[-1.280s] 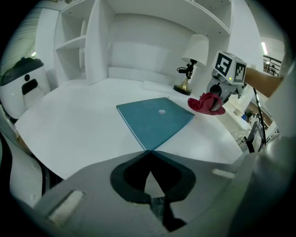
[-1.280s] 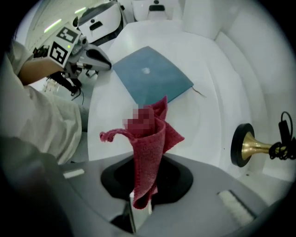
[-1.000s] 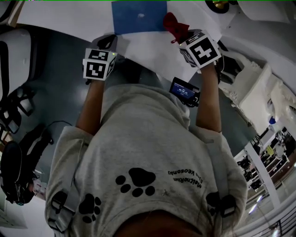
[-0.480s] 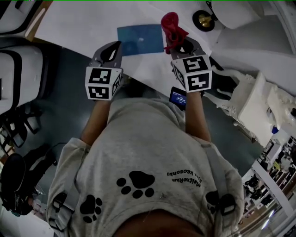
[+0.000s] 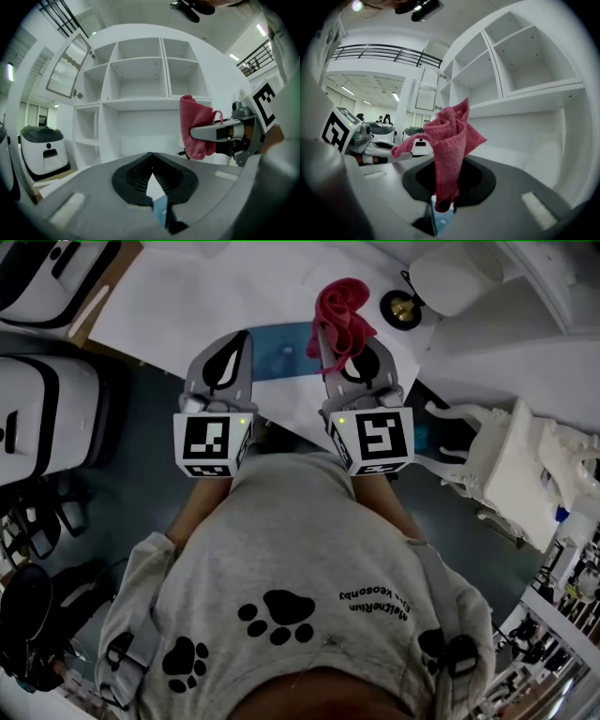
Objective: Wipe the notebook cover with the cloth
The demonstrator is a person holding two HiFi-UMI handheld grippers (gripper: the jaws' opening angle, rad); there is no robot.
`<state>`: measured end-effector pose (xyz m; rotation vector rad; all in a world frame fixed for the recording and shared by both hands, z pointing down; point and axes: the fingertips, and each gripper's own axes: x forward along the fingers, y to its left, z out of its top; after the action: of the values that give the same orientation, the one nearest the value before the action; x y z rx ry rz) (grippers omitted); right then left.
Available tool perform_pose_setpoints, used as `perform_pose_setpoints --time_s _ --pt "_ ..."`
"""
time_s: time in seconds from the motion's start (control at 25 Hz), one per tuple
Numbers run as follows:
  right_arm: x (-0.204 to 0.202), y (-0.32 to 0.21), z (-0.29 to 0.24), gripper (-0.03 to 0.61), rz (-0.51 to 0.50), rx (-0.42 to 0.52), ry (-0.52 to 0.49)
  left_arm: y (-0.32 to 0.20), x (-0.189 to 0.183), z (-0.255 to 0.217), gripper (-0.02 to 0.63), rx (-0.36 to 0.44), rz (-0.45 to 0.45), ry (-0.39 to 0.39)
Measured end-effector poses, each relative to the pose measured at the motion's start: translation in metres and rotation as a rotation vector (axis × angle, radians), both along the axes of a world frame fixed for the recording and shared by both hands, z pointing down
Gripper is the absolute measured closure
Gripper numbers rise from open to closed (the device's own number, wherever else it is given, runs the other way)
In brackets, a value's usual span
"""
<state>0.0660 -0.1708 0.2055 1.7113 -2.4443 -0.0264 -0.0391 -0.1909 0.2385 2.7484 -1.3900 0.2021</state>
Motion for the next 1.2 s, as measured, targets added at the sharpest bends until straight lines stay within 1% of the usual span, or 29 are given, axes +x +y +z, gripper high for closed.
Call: perform_pose_setpoints --time_s 0.16,0.24,0.36,0.6,0.84,1.2 --pt "-0.015 0.014 -0.018 0.522 -0.018 0.09 -0.003 0.009 -0.004 -0.027 0.615 0.112 -0.01 0.011" --pt "-0.021 0.019 -0.025 0.523 -0.017 0.115 -0.008 0.014 -0.006 -0.035 0.615 0.139 -0.006 0.009" --pt "-0.028 0.024 -0.024 0.523 -0.019 0.132 -0.004 0.022 -0.007 -0.033 0.615 0.145 0.003 0.008" --pt "-0.038 0.032 -0.011 0.523 -0.015 0.131 0.014 0.034 -0.014 -0.023 0.615 0.136 0.011 0.02" --pt "-0.047 0.034 -0.007 0.523 -0.001 0.135 0.02 0.038 -0.02 -0.024 0.615 0.163 0.033 0.018" --pt "-0.056 0.039 -0.003 0.523 0.014 0.149 0.035 0.041 -0.026 -0.02 0.615 0.173 0.056 0.025"
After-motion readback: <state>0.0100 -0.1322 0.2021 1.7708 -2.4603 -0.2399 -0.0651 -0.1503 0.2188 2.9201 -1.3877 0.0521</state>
